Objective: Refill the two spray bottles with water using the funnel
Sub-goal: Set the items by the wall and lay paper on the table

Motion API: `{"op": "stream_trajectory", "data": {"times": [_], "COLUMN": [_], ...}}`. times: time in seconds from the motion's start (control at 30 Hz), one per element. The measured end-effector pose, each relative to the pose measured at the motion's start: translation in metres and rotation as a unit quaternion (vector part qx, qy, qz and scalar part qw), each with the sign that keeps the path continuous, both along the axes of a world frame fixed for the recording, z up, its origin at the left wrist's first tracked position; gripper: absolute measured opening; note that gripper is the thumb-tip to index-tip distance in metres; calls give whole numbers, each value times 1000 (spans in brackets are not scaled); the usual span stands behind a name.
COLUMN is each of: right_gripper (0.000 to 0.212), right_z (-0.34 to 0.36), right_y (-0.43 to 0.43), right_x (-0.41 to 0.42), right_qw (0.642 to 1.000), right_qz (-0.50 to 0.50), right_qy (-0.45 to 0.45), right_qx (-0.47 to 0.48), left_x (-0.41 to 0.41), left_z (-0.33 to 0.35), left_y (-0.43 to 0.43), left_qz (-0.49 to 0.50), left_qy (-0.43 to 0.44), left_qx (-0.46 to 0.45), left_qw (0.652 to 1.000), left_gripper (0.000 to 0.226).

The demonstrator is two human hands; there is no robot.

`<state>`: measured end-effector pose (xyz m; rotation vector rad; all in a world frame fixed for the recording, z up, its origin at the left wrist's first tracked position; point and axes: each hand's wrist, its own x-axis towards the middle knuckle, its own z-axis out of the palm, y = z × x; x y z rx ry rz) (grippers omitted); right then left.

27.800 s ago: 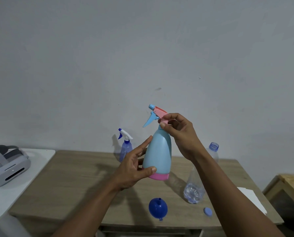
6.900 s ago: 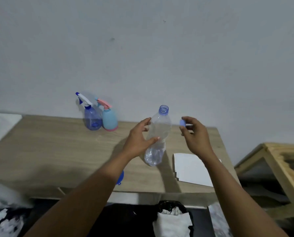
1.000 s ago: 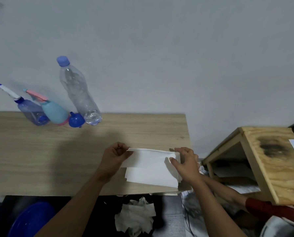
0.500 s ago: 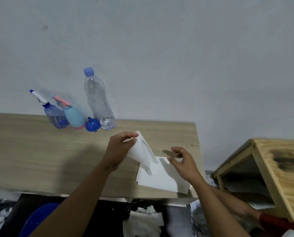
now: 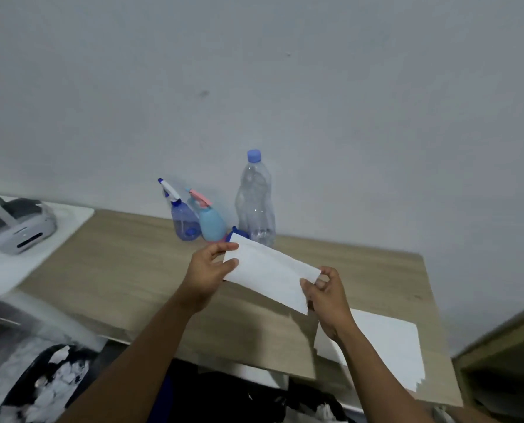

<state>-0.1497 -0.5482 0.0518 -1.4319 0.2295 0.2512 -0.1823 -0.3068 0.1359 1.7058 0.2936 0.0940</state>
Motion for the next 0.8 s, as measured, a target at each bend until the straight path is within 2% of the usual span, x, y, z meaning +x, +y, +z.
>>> {"op": "stream_trajectory", "data": {"times": [0.13,0.23,0.37,0.5,0.8], "right_gripper": [35,37,23,31,50], "right_z": [0,-5,-29,-52,-54], "right_y": [56,100,158,219,325], "right_x": [0,-6,-18,-13,63], "right_qw": [995,988,977,960,923], "right_qz": [-37,-27,27,74,158], "right_qy": [-53,-77,-60,-66,-117], "right_qx": [-75,-134,-203,-263,-331], "left_x": [-9,-14,-15,-8,49], "left_z": [-24,-47,-87,-126,-152], "left_y": [63,112,182,250,337], "left_qz": [4,-15,-82,-76,-49], "left_qy": [53,48,76,105,97], "left_qx": [12,61,102,69,155], "left_qw": [998,997,988,989,982], "left_gripper": [32,38,44,47,70]}}
